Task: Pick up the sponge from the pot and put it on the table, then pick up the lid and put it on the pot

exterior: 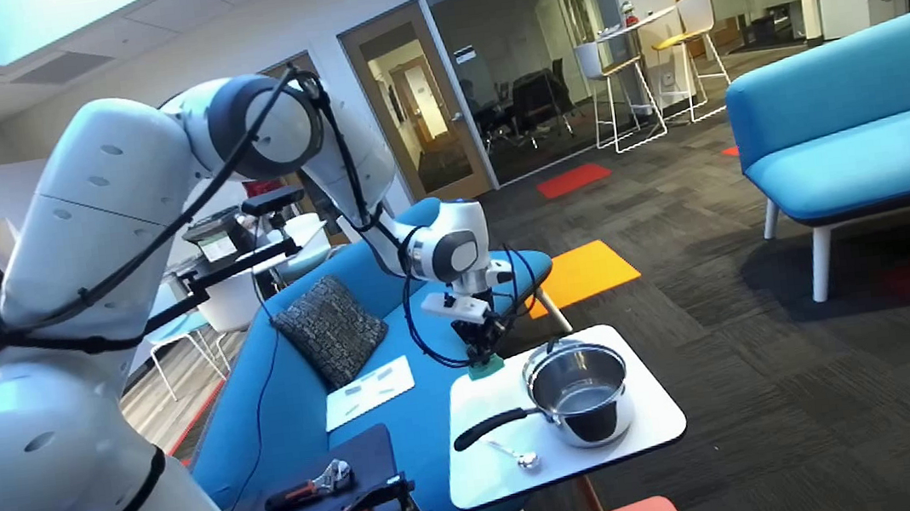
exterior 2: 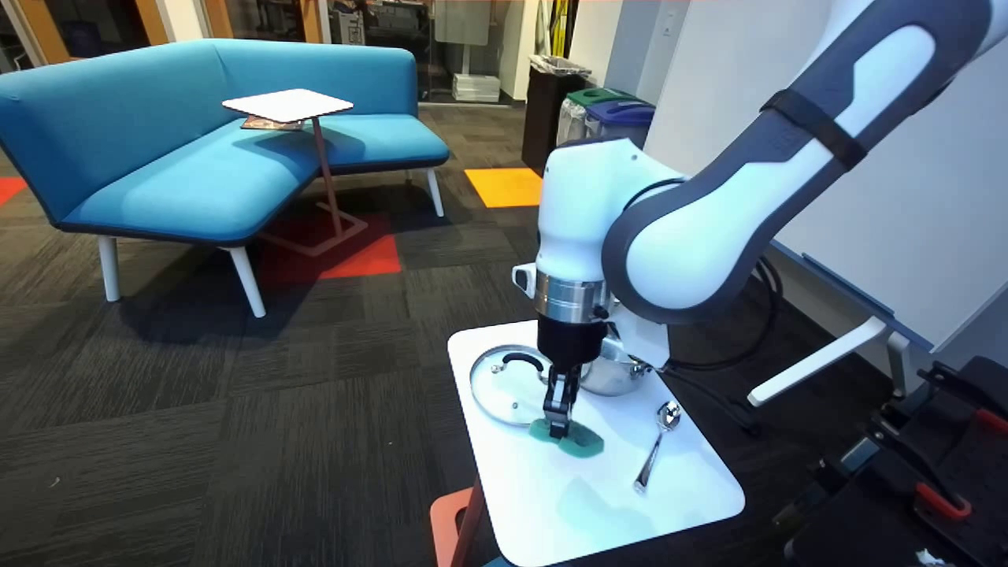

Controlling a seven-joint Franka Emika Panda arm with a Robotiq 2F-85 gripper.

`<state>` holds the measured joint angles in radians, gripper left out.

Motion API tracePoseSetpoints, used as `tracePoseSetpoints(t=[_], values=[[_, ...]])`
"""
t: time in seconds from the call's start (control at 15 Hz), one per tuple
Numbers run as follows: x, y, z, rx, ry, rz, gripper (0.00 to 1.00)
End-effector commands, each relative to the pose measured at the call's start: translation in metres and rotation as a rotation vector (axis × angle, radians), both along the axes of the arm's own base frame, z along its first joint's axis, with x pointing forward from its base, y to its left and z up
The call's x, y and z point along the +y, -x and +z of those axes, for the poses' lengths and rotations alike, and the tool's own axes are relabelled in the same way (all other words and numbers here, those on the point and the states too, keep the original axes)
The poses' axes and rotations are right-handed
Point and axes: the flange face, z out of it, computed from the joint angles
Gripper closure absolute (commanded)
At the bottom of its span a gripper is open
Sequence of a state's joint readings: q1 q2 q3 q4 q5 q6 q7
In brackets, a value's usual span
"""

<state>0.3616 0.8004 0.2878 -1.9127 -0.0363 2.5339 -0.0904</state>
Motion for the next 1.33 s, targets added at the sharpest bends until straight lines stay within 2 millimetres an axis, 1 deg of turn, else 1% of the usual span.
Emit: tracePoseSetpoints(t=[0.0,0.13,0.2,0.27,0.4,0.6,0.73,0.87,0.93,1.0,1.13,1.27], values=[[0.011,-0.010,-0.019,0.002,0.026,-0.022,0.99],[0.014,-0.013,-0.028,-0.008,0.046,-0.038,0.99],[0.015,-0.014,-0.032,-0.010,0.053,-0.047,0.90],[0.016,-0.014,-0.033,-0.010,0.063,-0.055,0.69],[0.017,-0.014,-0.032,-0.008,0.085,-0.067,0.56],[0.013,-0.010,-0.018,0.002,0.102,-0.090,0.34],[0.005,-0.009,-0.002,-0.015,0.103,-0.094,0.19],[-0.007,-0.014,0.022,-0.061,0.084,-0.117,0.04],[-0.015,-0.020,0.035,-0.093,0.070,-0.132,0.01],[-0.021,-0.027,0.046,-0.118,0.063,-0.147,0.00],[-0.033,-0.047,0.065,-0.182,0.041,-0.161,0.00],[-0.042,-0.069,0.076,-0.223,0.023,-0.160,0.00]])
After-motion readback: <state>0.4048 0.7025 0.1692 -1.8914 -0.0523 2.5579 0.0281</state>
